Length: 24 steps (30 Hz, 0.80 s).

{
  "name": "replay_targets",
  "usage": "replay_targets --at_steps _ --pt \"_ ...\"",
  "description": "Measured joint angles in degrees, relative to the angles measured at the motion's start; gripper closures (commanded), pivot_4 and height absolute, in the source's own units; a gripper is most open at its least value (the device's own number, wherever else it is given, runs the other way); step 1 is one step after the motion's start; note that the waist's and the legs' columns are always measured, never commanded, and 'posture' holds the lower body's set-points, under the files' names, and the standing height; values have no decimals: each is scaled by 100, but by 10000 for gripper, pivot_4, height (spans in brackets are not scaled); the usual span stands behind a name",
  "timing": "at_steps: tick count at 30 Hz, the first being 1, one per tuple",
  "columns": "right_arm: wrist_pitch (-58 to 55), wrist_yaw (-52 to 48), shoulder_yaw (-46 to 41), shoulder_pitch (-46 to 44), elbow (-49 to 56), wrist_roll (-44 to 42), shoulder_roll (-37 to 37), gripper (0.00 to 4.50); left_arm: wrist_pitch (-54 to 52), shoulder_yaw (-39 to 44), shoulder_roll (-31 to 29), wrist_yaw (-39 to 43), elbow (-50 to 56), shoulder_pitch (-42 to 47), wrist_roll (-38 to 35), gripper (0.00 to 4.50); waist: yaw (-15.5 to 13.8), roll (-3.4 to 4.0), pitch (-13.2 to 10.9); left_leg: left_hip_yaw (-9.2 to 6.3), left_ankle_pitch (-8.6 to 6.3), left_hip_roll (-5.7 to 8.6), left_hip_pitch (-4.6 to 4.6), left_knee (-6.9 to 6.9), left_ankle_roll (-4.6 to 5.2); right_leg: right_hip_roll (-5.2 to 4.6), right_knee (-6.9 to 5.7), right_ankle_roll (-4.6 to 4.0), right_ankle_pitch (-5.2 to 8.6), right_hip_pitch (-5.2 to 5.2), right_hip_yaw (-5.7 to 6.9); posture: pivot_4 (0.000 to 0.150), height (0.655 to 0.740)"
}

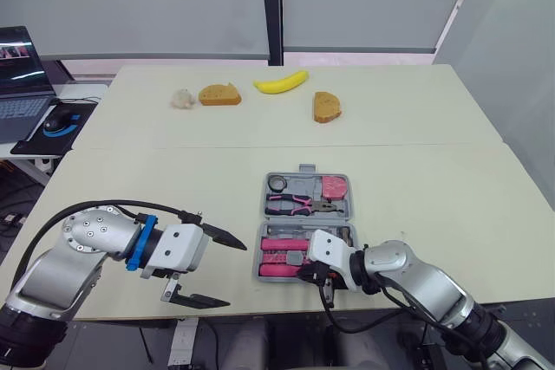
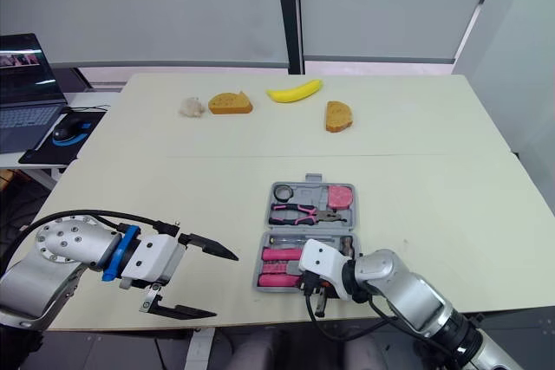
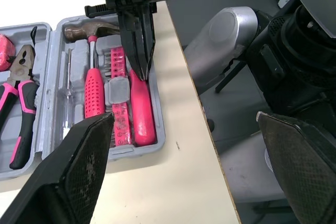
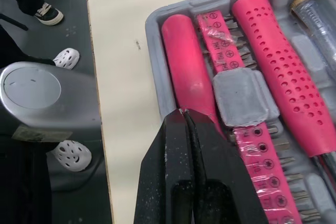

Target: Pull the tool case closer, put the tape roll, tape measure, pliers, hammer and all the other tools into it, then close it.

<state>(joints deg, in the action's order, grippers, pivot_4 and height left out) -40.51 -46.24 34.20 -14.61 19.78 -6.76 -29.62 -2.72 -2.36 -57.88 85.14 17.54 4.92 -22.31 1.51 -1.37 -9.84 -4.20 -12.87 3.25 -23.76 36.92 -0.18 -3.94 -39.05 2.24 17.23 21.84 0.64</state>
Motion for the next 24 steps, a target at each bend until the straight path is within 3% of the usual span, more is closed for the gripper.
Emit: replay_targets --at_steps 12,19,22,24 --pt "-82 -94 -329 -81 80 -175 -58 44713 -59 -4 85 -93 -29 56 5 0 -2 0 -1 -1 0 0 -1 1 0 0 0 0 0 -1 1 1500 7400" --pt "18 -395 -1162 -320 508 -352 -890 44713 -170 -3 239 -551 -707 556 311 0 -38 1 -4 -2 0 8 -1 2 0 -1 2 1 0 -4 5 1500 7400" --pt "219 -539 -1388 -302 455 -343 -1287 45000 -222 -43 346 -782 -1003 821 518 5548 -35 2 -5 -2 0 5 -2 1 0 -1 1 1 0 -3 6 1500 7400" --pt "366 -626 -1567 -281 329 -323 -1558 45000 -226 -97 403 -948 -1218 1004 716 12228 -30 2 -5 -1 0 6 -2 2 1 -1 1 1 0 -5 5 1500 7400"
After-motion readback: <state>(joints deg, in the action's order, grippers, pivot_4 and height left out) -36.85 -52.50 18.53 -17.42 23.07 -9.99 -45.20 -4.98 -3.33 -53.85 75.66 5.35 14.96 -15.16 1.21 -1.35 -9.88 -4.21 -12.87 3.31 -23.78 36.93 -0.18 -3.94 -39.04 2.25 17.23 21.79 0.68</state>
